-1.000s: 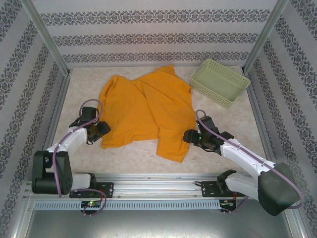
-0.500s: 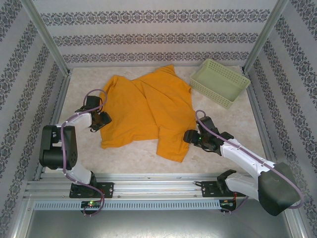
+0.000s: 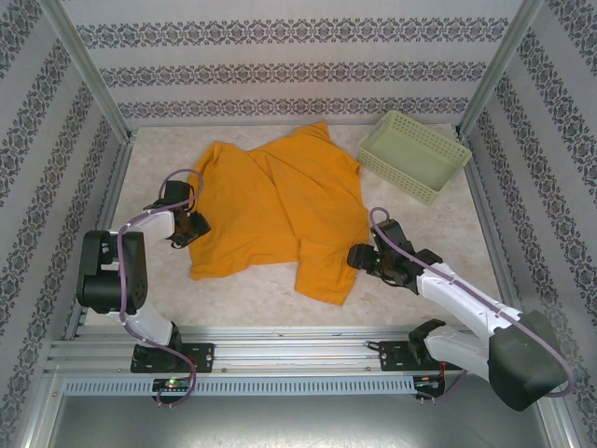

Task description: Fold the inside-out t-shirt

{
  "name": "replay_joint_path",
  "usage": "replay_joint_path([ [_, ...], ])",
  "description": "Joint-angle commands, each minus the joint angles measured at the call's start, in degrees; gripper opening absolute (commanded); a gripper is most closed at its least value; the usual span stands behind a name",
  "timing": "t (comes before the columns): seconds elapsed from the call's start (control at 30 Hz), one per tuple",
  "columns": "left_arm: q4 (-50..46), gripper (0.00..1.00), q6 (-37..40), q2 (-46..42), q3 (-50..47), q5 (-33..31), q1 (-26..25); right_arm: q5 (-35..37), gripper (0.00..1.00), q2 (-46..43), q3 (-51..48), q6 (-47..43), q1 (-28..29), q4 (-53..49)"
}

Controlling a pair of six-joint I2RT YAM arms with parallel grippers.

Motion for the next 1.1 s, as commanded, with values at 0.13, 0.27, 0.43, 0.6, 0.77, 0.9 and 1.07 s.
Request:
replay_joint_path([
  [0.13, -1.12, 0.26, 0.97, 0.77, 1.71, 0.16, -1.00, 2.43, 0.66, -1.33, -0.42, 1.24, 0.85, -1.81],
  [0.27, -1.78, 0.14, 0.93, -1.29, 1.71, 0.08, -1.53, 1.60, 0.66, -0.23, -0.84, 1.50, 0.83, -0.67],
  [0.43, -3.34, 0.07, 0.82, -4.52, 1.31, -0.83, -2.66, -1.04, 0.64, 2.22, -1.41, 2.19, 1.96, 2.85],
  [0.6, -4.26, 0.00, 0.52, -7.43, 0.46, -1.53, -2.87, -0.41, 0.57, 7.44, -0.80, 3.19, 4.25, 5.13],
  [0.77, -4.75, 0.00, 0.55, -11.09, -0.42, -1.71, -2.87, 2.39, 0.29, 8.44, 0.32, 2.37, 4.26, 4.32],
  [0.9, -4.99, 0.00, 0.72, -12.41, -0.81, -1.84, -2.91, 5.86, 0.15, 6.16, 0.91, 1.41, 4.01, 1.33],
  [1.07, -5.54, 0.00, 0.35, -14.04, -0.83, -0.81, -3.34, 6.05, 0.11, 4.86, 0.83, 1.02, 3.56, 0.31],
])
